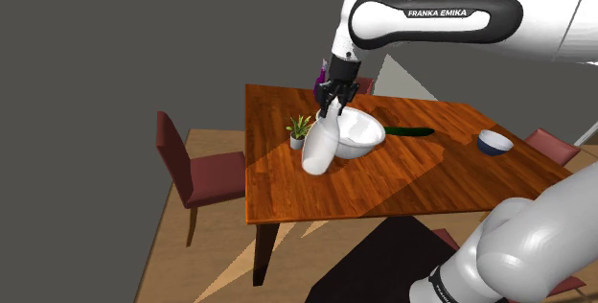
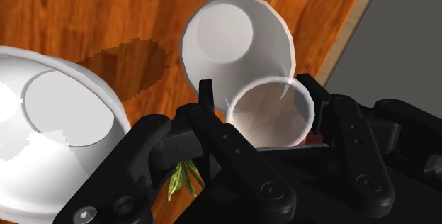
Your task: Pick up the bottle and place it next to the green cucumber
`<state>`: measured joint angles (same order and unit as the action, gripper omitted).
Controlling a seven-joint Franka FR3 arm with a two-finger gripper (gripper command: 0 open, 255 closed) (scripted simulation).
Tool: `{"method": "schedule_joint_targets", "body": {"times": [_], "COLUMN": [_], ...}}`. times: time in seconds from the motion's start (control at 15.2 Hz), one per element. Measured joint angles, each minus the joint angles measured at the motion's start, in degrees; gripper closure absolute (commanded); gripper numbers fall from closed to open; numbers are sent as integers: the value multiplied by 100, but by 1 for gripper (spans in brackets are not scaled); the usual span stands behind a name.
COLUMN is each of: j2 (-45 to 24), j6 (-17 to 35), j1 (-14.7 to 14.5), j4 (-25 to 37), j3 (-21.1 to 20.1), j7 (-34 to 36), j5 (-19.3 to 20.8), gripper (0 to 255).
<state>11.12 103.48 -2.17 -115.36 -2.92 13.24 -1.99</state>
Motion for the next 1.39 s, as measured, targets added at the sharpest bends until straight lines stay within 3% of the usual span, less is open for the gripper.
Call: {"method": "schedule_joint_targets", "body": {"times": [1.39], "j2": [-230], "j6": [-1647], "j1": [8], "j4": [1877], "j3": [10], "j7": [40], "j5": [19], "gripper": [255]}}
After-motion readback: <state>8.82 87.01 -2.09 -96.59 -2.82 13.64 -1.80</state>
